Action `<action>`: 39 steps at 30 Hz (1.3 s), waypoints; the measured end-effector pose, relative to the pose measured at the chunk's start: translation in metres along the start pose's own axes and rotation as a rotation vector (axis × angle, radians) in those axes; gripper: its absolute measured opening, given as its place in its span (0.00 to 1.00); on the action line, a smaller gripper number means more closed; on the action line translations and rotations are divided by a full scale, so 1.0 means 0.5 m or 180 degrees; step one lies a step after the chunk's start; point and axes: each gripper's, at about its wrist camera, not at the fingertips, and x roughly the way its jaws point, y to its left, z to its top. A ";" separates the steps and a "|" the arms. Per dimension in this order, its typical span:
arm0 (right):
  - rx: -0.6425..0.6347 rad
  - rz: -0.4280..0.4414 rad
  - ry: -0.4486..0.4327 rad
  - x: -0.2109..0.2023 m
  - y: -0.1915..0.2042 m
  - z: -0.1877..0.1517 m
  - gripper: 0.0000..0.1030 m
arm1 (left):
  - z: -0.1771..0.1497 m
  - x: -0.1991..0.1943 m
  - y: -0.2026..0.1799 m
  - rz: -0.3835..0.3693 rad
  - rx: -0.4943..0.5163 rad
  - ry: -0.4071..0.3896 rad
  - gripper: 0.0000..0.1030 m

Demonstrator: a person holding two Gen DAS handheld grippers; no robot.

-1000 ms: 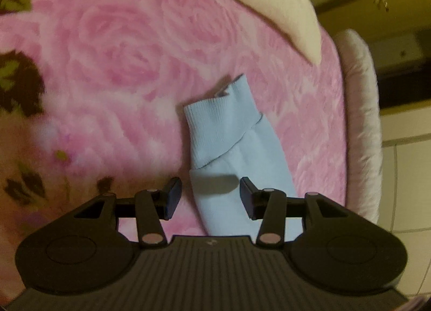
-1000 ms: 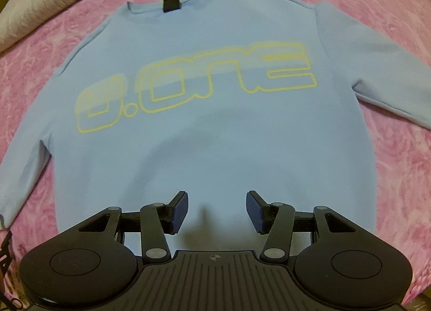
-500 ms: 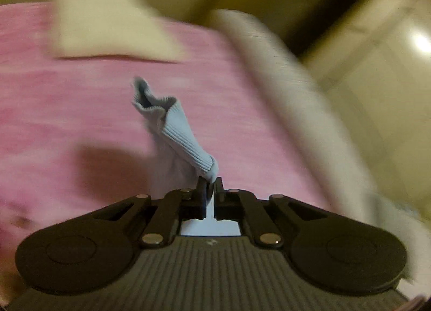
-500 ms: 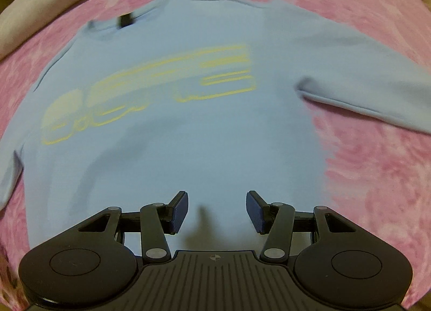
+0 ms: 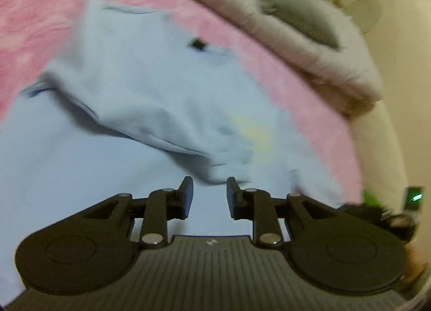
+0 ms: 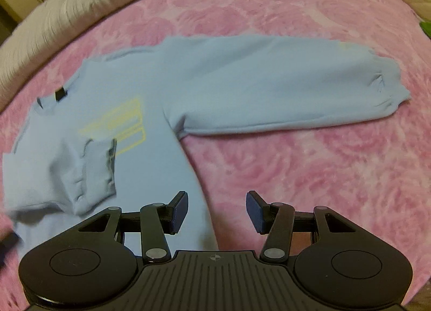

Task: Fold clothes

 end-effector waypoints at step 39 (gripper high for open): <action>0.0050 0.0414 -0.0708 0.182 0.135 0.028 0.06 | 0.077 0.035 0.217 0.0998 0.0104 0.0039 0.20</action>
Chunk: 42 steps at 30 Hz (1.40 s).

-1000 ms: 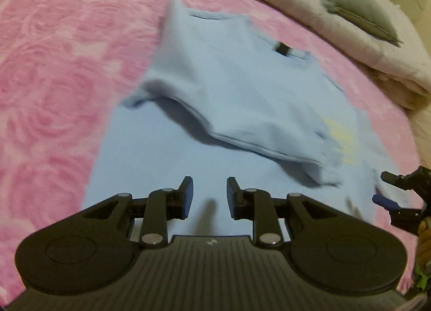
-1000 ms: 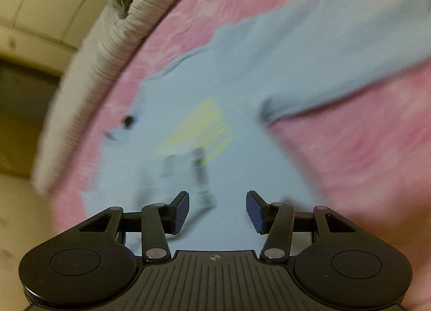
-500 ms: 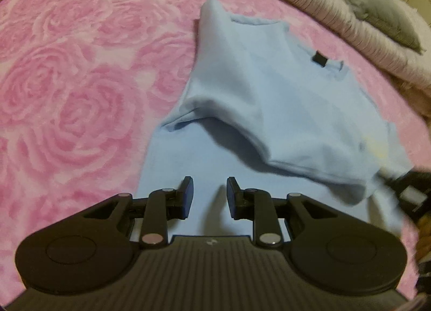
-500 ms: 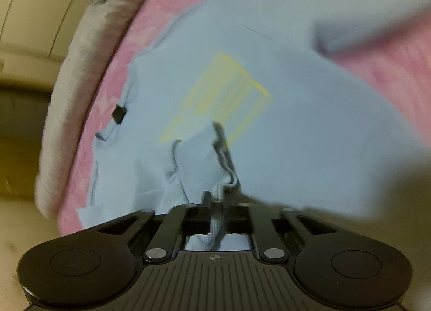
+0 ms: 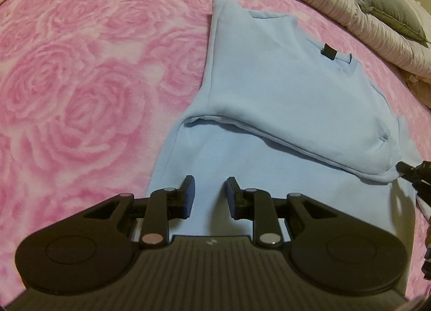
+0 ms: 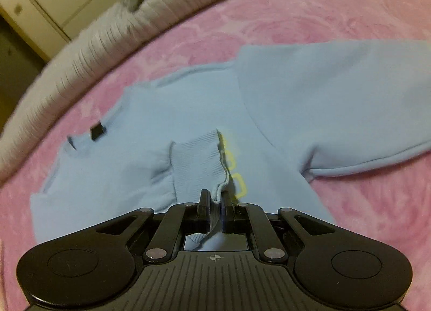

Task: Fold clothes

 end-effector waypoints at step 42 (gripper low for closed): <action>0.3212 0.0155 -0.1045 -0.226 -0.730 0.033 0.38 | -0.024 -0.003 -0.275 0.0005 0.0278 0.0414 0.21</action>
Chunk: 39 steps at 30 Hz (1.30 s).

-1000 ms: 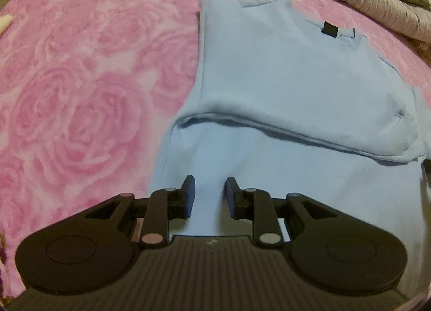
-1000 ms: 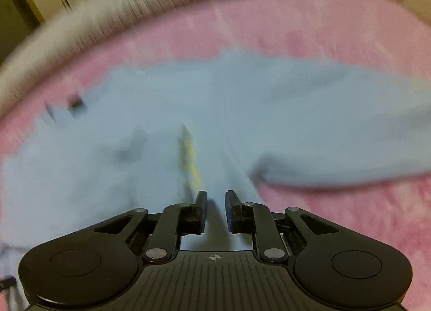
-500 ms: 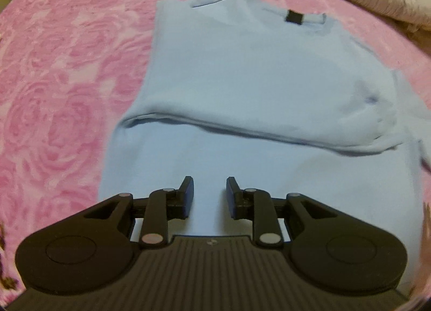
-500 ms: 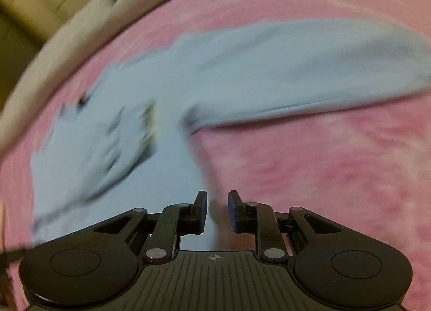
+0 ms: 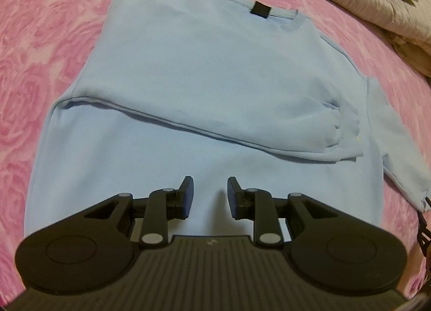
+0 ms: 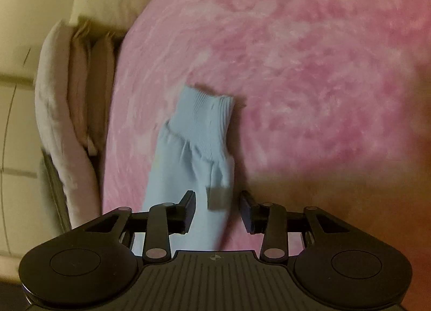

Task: Fold clothes

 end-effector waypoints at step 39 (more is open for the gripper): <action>-0.3541 -0.0995 0.1218 -0.117 0.188 -0.480 0.48 | 0.023 0.106 -0.061 -0.1248 -0.0631 0.0022 0.12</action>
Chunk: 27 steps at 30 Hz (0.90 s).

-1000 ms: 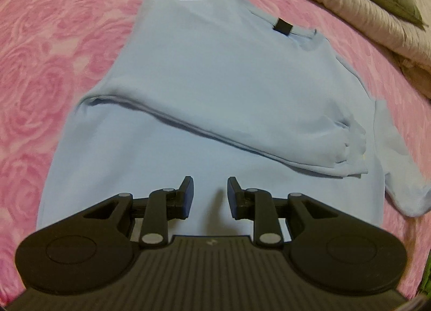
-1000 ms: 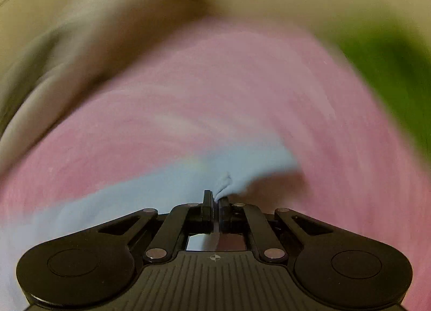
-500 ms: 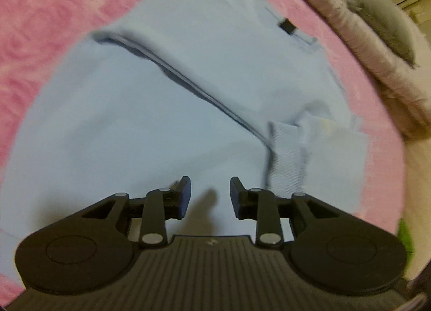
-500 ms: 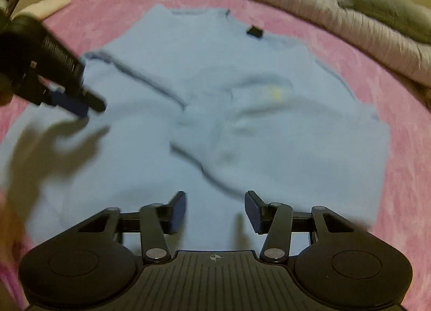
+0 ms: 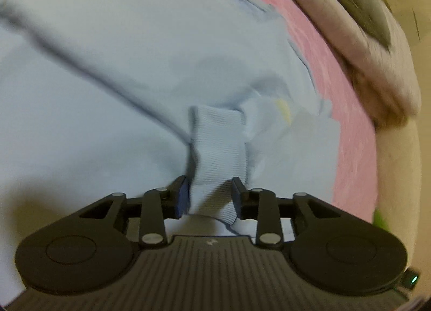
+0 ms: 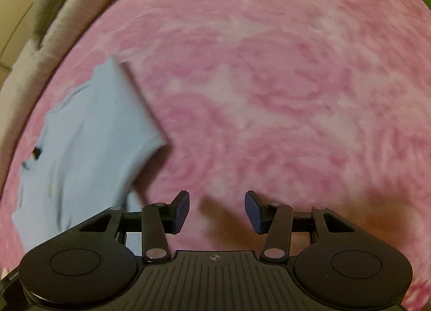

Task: Fold clothes
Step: 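Fold the sleeve across the body with the right gripper while the left gripper grasps the hem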

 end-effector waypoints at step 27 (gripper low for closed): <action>-0.0061 -0.0132 0.0040 0.065 0.041 0.041 0.48 | 0.212 -0.146 0.060 0.1626 0.1623 -0.0760 0.03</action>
